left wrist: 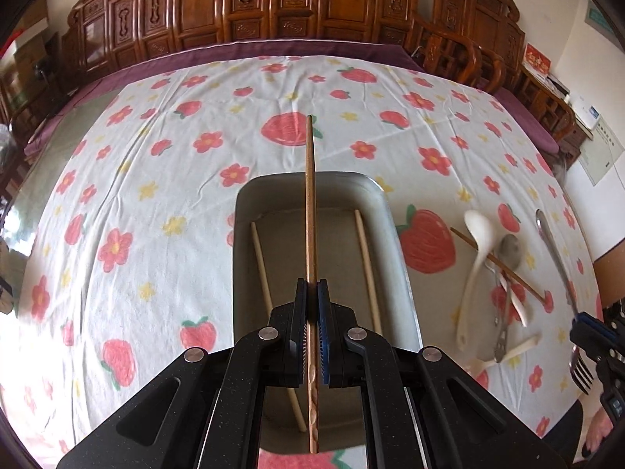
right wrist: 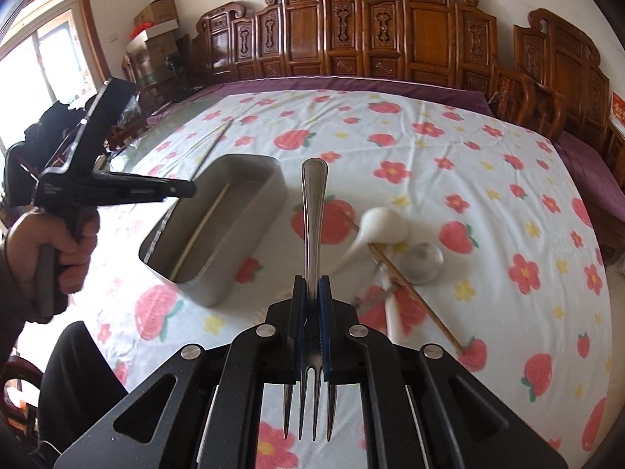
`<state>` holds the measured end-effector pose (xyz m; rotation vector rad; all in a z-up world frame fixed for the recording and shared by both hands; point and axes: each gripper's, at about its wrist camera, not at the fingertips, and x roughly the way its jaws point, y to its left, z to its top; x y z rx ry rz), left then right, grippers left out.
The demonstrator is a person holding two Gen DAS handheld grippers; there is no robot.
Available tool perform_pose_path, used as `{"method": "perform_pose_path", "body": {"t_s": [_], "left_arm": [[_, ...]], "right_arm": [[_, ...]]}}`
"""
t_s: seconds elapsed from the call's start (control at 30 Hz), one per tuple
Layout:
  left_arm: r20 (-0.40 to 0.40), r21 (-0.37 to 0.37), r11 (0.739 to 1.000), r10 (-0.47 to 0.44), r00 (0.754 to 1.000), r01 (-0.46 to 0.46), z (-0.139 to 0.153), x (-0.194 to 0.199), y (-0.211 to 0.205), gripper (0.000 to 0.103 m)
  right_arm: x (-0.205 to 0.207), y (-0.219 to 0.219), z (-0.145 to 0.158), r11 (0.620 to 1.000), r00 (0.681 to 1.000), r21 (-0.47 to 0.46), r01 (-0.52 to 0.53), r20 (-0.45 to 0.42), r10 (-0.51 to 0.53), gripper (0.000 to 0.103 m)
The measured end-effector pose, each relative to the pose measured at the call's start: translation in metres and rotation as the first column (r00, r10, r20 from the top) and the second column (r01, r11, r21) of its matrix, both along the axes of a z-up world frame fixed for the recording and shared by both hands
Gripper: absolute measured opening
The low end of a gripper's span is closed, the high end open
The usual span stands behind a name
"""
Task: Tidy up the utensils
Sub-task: 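Carry the dark chopstick over the grey tray with the left tool while the right tool holds the fork, then open the left tool to drop the chopstick in the tray while the right tool lowers the fork into it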
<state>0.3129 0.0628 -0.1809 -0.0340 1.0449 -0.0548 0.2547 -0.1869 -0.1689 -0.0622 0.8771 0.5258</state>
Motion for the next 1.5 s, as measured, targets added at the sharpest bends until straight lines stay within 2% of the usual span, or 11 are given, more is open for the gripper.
{"method": "perform_pose_path", "body": {"t_s": [0.27,0.4,0.5,0.57,1.0,1.1,1.3,1.5], "left_arm": [[-0.029,-0.026,1.0,-0.003,1.0,0.002,-0.017,0.003,0.006,0.004],[-0.017,-0.021,1.0,-0.016,1.0,0.015,-0.015,-0.003,0.008,0.005],[0.005,-0.01,0.999,-0.032,0.999,0.032,-0.008,-0.013,0.011,0.01],[0.033,0.01,0.999,-0.041,0.999,0.041,-0.001,-0.021,0.014,0.018],[0.153,0.013,1.0,-0.029,0.988,0.027,0.029,-0.068,0.057,0.018],[0.148,-0.024,0.999,-0.021,0.989,0.025,0.027,-0.073,0.064,0.018],[0.151,-0.036,0.999,-0.019,0.988,0.024,0.024,-0.08,0.07,0.018],[0.165,-0.028,0.999,-0.014,0.986,0.019,0.023,-0.083,0.072,0.018]], "right_arm": [[0.007,0.028,0.007,1.0,1.0,0.012,-0.011,0.001,0.011,0.008],[0.012,0.045,0.007,0.999,1.0,0.024,-0.022,-0.003,0.022,0.008],[0.017,0.06,0.006,0.999,0.999,0.029,-0.031,-0.006,0.031,0.008],[0.02,0.072,0.005,0.999,0.999,0.034,-0.033,-0.009,0.034,0.008],[0.047,0.132,-0.015,0.998,0.997,0.054,-0.021,-0.069,0.025,0.008],[0.055,0.139,-0.023,0.998,0.995,0.062,-0.006,-0.096,0.012,0.008],[0.065,0.15,-0.035,0.999,0.992,0.052,0.005,-0.129,0.001,0.008],[0.063,0.152,-0.033,0.996,0.992,0.092,-0.004,-0.127,0.016,0.011]]}}
